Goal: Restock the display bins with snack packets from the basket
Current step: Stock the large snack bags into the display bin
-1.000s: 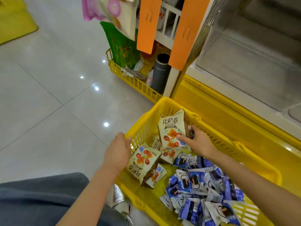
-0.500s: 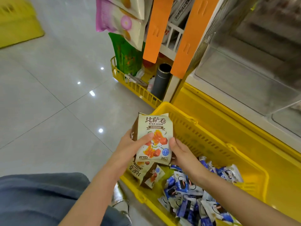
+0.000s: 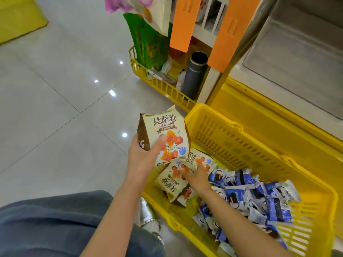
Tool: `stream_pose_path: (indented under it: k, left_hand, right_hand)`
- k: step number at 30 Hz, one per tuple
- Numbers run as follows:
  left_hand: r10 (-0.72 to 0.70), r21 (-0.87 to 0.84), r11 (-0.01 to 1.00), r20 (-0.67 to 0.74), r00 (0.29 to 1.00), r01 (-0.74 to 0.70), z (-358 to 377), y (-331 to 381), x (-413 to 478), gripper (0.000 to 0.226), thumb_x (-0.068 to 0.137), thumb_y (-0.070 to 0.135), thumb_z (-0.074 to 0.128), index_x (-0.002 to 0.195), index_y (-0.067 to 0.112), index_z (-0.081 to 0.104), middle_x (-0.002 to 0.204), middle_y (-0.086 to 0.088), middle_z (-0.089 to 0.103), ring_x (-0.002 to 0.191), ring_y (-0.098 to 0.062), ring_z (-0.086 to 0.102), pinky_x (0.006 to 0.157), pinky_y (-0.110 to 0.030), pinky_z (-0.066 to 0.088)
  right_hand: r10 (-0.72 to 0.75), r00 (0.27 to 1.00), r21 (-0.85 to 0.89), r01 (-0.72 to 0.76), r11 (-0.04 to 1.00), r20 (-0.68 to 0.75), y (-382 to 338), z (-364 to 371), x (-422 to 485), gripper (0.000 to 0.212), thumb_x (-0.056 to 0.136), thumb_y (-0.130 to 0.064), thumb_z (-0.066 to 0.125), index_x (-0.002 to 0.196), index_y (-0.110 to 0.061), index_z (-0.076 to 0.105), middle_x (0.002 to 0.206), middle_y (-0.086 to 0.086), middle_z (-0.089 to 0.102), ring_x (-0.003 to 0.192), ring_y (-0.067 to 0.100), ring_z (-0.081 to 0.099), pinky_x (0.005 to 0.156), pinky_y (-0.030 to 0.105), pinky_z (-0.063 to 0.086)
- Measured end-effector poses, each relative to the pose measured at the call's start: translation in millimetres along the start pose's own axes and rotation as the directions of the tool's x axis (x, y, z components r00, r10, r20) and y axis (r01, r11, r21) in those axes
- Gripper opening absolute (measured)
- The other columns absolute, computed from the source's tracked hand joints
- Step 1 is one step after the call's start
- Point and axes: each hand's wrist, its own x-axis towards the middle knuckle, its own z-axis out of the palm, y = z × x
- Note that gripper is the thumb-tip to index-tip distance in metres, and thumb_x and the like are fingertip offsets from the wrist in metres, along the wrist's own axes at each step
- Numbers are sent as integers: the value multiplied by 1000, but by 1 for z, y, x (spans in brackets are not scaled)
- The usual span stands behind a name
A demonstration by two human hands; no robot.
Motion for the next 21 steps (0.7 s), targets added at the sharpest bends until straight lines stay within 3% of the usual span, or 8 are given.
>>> stream_pose_path:
  k: [2, 6, 11, 19, 21]
  left_hand:
    - [-13, 8, 1000, 5, 1000, 13, 3, 0, 1, 38, 76, 30, 74, 109, 25, 56, 89, 3, 73, 73, -15, 72, 55, -26, 57]
    - [-4, 24, 1000, 22, 1000, 4, 7, -3, 0, 34, 76, 30, 74, 104, 29, 56, 88, 5, 72, 71, -13, 72, 52, -23, 55]
    - [27, 54, 998, 21, 999, -28, 6, -8, -1, 31, 75, 29, 75, 100, 33, 57, 88, 7, 72, 75, -10, 71, 53, -20, 54]
    - [66, 88, 994, 24, 998, -68, 10, -13, -3, 40, 75, 37, 73, 110, 32, 52, 96, 8, 69, 78, -8, 71, 56, -20, 55]
    - [80, 101, 992, 7, 997, -80, 14, -16, -6, 43, 76, 38, 72, 112, 28, 52, 96, 7, 69, 76, -9, 71, 56, -20, 55]
  right_hand:
    - [36, 999, -49, -37, 998, -27, 1, 5, 5, 87, 81, -44, 68, 145, -5, 25, 142, 18, 43, 112, 16, 52, 92, 35, 46]
    - [78, 990, -120, -63, 991, 119, 7, 6, 6, 56, 86, -48, 59, 121, -4, 56, 119, 14, 64, 109, 30, 60, 93, 40, 48]
    - [124, 984, 88, -135, 987, 124, 10, 11, -3, 70, 80, -45, 69, 134, -9, 41, 131, 8, 54, 120, 26, 51, 99, 37, 45]
    - [38, 997, 209, -23, 978, -65, 0, -52, -29, 60, 75, -34, 76, 121, -6, 48, 105, 1, 64, 102, 22, 61, 84, 32, 49]
    - [23, 990, 257, 13, 966, -139, -6, -83, -41, 62, 73, -34, 77, 120, -5, 49, 105, 6, 65, 102, 24, 62, 87, 39, 50]
